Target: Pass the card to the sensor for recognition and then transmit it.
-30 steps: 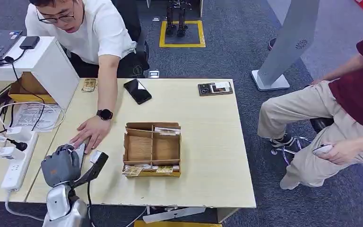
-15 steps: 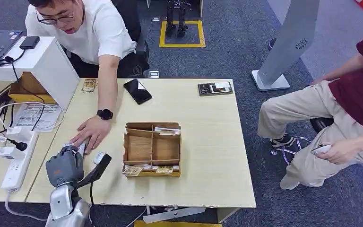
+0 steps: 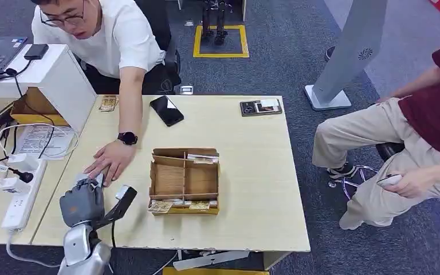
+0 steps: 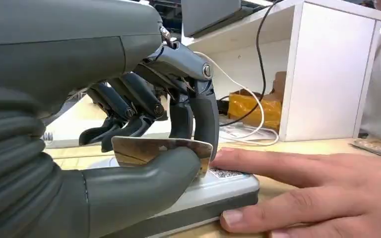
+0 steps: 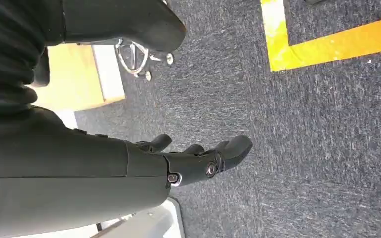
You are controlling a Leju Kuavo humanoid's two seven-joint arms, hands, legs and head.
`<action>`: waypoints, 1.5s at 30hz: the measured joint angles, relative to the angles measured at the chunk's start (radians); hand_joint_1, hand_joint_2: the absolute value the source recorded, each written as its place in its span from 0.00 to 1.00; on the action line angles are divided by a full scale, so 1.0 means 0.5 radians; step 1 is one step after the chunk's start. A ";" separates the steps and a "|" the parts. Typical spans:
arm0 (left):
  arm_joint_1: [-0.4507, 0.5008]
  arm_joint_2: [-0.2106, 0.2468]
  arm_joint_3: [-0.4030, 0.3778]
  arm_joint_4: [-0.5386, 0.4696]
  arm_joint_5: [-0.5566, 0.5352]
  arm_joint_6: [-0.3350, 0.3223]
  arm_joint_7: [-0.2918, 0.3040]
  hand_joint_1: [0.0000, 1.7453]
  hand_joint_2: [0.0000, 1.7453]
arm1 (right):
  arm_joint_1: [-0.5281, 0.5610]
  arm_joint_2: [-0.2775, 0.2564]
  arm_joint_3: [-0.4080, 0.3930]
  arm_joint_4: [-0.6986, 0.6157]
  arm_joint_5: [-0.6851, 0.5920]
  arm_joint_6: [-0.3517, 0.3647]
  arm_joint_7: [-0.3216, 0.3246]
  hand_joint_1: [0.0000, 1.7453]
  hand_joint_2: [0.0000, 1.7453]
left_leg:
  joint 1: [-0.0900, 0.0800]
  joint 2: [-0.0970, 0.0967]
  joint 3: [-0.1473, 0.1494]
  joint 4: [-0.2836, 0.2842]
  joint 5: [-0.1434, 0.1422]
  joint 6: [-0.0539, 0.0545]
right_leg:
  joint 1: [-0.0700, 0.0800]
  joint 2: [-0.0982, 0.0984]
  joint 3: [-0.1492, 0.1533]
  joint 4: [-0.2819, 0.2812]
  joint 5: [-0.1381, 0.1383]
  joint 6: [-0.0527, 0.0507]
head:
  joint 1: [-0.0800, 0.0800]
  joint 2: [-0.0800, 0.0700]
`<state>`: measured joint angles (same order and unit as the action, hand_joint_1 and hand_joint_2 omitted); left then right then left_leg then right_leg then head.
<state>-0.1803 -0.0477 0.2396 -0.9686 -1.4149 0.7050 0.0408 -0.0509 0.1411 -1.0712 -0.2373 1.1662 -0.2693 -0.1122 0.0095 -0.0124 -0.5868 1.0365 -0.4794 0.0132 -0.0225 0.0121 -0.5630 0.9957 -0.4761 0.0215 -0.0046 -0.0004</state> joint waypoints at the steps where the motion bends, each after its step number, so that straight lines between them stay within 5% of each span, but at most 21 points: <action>1: -0.006 0.000 -0.002 0.011 0.002 0.000 0.002 1.00 1.00 | 0.000 0.000 0.000 0.000 0.000 0.002 0.000 0.00 1.00 | 0.000 0.000 0.000 0.000 0.000 0.000 | 0.000 0.000 0.000 0.000 0.000 0.000 | -0.001 0.000; 10: -0.026 0.002 -0.014 0.047 0.031 0.000 -0.005 1.00 1.00 | 0.000 0.000 0.000 0.000 -0.002 0.014 0.000 0.00 1.00 | 0.000 0.000 0.001 0.000 0.000 0.000 | 0.000 0.000 0.001 0.000 0.000 0.000 | -0.001 0.000; 15: -0.004 -0.023 -0.013 -0.085 0.089 0.005 -0.208 1.00 1.00 | 0.000 0.000 0.000 0.000 0.004 0.008 -0.001 0.00 1.00 | 0.000 -0.003 0.000 0.000 0.000 0.000 | 0.000 -0.003 0.002 0.000 0.000 0.000 | 0.000 0.000; 33: 0.021 -0.057 -0.013 -0.178 0.107 0.005 -0.242 1.00 1.00 | 0.001 0.000 0.000 0.001 0.007 0.008 -0.001 0.00 1.00 | 0.000 -0.002 0.001 0.000 0.000 0.000 | 0.000 -0.002 0.000 0.000 0.000 0.000 | 0.000 0.000; 35: 0.011 -0.162 0.075 -0.315 0.301 0.005 -0.535 1.00 1.00 | 0.003 0.000 -0.001 0.001 0.012 0.002 -0.002 0.00 1.00 | 0.000 -0.002 -0.004 0.001 0.001 0.001 | 0.000 -0.002 -0.003 0.000 0.000 0.000 | -0.008 0.000; 37: -0.076 -0.309 0.319 -0.466 0.397 0.005 -1.144 1.00 1.00 | 0.002 0.000 0.000 0.001 0.015 -0.006 -0.005 0.00 1.00 | 0.000 -0.009 -0.007 0.001 0.003 0.005 | 0.000 -0.010 0.000 0.000 0.001 0.001 | 0.003 0.000; 39: -0.125 -0.383 0.458 -0.528 0.398 0.002 -1.483 1.00 1.00 | -0.003 0.002 0.000 0.001 0.014 -0.006 -0.005 0.00 1.00 | -0.001 -0.003 -0.004 0.001 0.002 0.005 | -0.001 -0.004 0.000 0.000 0.001 0.001 | 0.007 0.000; 40: -0.135 -0.420 0.513 -0.575 0.415 0.002 -1.563 1.00 1.00 | -0.001 0.003 0.000 0.001 0.015 -0.006 -0.006 0.00 1.00 | -0.001 0.001 -0.004 0.001 0.002 0.005 | -0.001 0.000 -0.002 0.000 0.001 0.001 | 0.006 0.000; 45: -0.157 -0.489 0.592 -0.697 0.494 -0.001 -1.483 1.00 1.00 | 0.002 0.003 0.000 0.002 0.015 -0.008 -0.005 0.00 1.00 | -0.002 -0.002 -0.005 0.001 0.002 0.004 | 0.000 -0.003 -0.003 0.000 0.001 0.001 | 0.006 0.000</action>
<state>-0.2587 -0.2922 0.5356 -1.3169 -1.1681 0.7046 -0.7008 -0.0499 0.1427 -1.0712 -0.2365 1.1738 -0.2735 -0.1144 0.0085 -0.0135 -0.5890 1.0371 -0.4786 0.0152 -0.0223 0.0107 -0.5643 0.9955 -0.4756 0.0219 -0.0015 -0.0004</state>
